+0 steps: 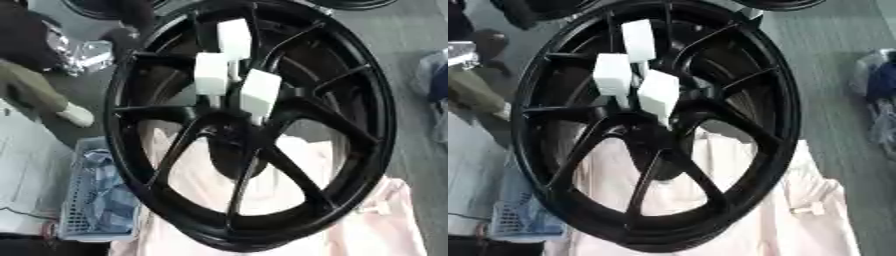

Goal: Pull the pin out of the wheel hub.

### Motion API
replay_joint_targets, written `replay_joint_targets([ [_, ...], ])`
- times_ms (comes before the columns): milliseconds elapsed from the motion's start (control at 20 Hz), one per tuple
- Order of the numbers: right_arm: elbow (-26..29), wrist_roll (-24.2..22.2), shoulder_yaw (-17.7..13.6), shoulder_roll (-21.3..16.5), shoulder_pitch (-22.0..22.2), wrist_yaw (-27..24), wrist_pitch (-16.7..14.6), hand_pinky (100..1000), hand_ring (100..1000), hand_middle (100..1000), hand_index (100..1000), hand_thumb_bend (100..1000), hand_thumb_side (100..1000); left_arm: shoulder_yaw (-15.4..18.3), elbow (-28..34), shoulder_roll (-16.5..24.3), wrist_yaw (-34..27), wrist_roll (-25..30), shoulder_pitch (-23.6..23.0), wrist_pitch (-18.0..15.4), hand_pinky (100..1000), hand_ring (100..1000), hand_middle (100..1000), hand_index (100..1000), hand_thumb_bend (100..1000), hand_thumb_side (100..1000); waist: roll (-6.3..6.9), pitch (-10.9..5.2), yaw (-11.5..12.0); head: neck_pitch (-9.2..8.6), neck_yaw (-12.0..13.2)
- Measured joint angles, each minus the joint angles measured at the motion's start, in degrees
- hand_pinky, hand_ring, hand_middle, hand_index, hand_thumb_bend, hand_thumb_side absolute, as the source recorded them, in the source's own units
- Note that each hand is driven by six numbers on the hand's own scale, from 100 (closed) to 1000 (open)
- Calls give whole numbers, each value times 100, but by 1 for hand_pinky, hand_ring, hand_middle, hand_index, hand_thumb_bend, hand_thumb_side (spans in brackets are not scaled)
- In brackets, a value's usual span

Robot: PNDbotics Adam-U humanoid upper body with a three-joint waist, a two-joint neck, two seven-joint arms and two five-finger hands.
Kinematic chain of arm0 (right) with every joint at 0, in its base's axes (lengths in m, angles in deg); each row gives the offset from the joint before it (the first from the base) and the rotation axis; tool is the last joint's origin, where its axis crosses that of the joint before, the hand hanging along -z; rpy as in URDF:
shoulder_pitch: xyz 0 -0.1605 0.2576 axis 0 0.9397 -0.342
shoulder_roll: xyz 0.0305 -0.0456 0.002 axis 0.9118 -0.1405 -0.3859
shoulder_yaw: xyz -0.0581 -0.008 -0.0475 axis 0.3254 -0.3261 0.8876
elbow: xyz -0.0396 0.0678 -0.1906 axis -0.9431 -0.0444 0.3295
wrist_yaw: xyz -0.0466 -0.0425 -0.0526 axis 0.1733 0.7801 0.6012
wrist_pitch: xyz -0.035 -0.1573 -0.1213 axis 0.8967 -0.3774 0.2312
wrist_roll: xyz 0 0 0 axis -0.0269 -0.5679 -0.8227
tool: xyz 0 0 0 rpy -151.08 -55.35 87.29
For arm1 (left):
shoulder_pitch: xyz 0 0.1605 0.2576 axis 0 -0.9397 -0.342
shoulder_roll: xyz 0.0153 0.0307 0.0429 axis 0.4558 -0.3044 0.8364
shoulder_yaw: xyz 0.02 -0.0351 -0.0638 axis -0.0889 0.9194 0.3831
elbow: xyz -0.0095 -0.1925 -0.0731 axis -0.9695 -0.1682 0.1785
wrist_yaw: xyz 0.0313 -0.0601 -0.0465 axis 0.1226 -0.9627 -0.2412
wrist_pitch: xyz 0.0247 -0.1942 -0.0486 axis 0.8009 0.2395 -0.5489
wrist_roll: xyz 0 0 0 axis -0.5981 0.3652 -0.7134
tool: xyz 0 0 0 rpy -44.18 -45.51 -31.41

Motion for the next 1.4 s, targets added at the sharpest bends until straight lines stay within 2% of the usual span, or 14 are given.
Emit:
replay_joint_targets([
  [200,0,-14,32,0,-28,-11,10,662,809,773,750,100,478,-178,-338,-248,92,269,239,66,852,798,734,847,199,668,1,0,-5,-1,5],
  [400,0,-24,33,0,-28,-32,20,661,808,772,749,100,483,-290,-586,-431,180,431,384,154,873,816,736,841,256,632,11,0,-8,-1,11],
  [650,0,-32,34,1,-31,-49,28,661,807,770,748,100,487,-430,-792,-616,364,594,537,297,900,831,730,845,328,488,25,0,-35,2,39],
  [850,0,-34,36,3,-36,-53,30,660,805,769,748,100,492,-526,-946,-751,525,710,582,366,920,857,746,862,387,437,33,0,-61,51,84],
  [1400,0,-38,70,49,-130,-100,33,659,801,765,746,100,508,-582,-1325,-1061,841,595,663,494,930,883,771,888,447,517,71,79,-155,100,251],
])
